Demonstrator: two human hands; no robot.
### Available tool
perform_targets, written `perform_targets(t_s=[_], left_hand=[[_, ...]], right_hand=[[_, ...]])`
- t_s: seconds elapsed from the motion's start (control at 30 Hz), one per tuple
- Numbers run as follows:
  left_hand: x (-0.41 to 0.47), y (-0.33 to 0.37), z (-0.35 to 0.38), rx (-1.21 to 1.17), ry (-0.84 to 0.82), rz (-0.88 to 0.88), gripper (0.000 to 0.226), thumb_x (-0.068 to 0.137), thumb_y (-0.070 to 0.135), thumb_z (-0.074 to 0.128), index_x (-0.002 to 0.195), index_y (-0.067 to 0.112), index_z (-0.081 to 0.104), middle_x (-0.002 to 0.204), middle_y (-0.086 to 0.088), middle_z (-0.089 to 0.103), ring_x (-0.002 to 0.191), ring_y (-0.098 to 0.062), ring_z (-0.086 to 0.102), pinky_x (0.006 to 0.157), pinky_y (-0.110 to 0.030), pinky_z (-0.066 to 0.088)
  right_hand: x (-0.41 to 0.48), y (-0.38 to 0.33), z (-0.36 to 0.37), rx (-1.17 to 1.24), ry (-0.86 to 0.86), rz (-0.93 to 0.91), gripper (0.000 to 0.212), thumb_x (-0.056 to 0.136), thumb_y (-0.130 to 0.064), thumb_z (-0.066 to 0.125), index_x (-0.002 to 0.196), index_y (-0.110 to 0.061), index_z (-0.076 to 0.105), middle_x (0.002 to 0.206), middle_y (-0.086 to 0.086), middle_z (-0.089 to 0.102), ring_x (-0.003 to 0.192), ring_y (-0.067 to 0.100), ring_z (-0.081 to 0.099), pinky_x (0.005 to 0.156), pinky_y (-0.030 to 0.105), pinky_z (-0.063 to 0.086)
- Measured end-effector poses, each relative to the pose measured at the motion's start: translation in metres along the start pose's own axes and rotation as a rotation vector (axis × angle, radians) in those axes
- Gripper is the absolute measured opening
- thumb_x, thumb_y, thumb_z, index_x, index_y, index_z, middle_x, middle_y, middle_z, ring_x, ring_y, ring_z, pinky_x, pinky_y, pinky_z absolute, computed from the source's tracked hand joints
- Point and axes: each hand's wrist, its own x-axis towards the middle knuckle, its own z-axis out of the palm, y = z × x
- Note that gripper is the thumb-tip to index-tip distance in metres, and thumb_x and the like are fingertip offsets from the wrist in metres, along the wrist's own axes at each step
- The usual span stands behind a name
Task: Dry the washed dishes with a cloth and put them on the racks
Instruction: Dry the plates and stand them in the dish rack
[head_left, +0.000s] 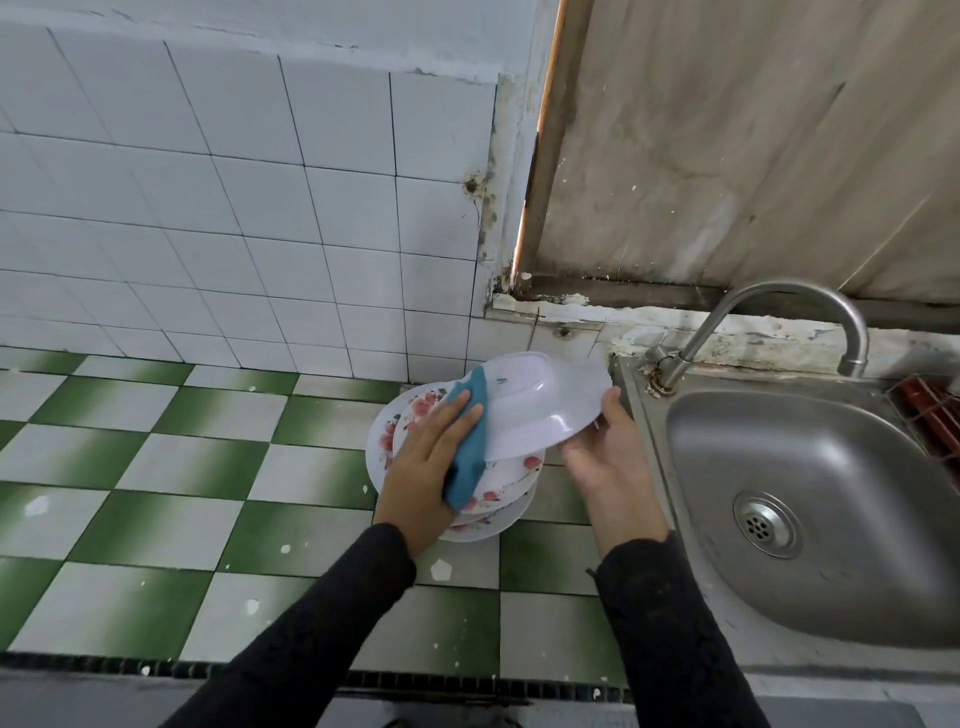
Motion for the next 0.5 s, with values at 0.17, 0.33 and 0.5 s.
perform_targets(t_s=[0.17, 0.33, 0.5], left_hand=[[0.022, 0.007, -0.005, -0.163, 0.178, -0.144, 0.044, 0.091, 0.032, 0.058, 0.132, 0.017, 0.053, 0.136, 0.004, 0.053, 0.128, 0.008, 0.042, 0.11, -0.022, 0.039], [0.023, 0.011, -0.012, -0.495, 0.319, -0.506, 0.035, 0.087, 0.006, 0.07, 0.116, 0.021, 0.061, 0.104, 0.012, 0.069, 0.097, -0.008, 0.066, 0.079, -0.033, 0.06], [0.02, 0.017, -0.025, -0.836, 0.307, -0.649, 0.03, 0.089, 0.002, 0.066, 0.117, 0.01, 0.061, 0.107, -0.002, 0.069, 0.098, -0.013, 0.068, 0.078, -0.028, 0.057]], right_hand=[[0.003, 0.002, -0.012, -0.046, -0.078, -0.019, 0.019, 0.106, -0.021, 0.048, 0.111, -0.005, 0.056, 0.1, 0.016, 0.072, 0.099, 0.03, 0.068, 0.073, 0.046, 0.063], [0.015, 0.014, -0.041, -0.572, -0.017, -0.154, 0.047, 0.101, -0.04, 0.055, 0.14, -0.014, 0.05, 0.134, 0.011, 0.062, 0.119, 0.025, 0.061, 0.09, 0.038, 0.053], [0.009, 0.032, -0.077, -0.671, -0.129, -0.217, 0.072, 0.093, -0.054, 0.056, 0.154, -0.024, 0.031, 0.143, -0.002, 0.055, 0.121, 0.017, 0.061, 0.103, 0.04, 0.05]])
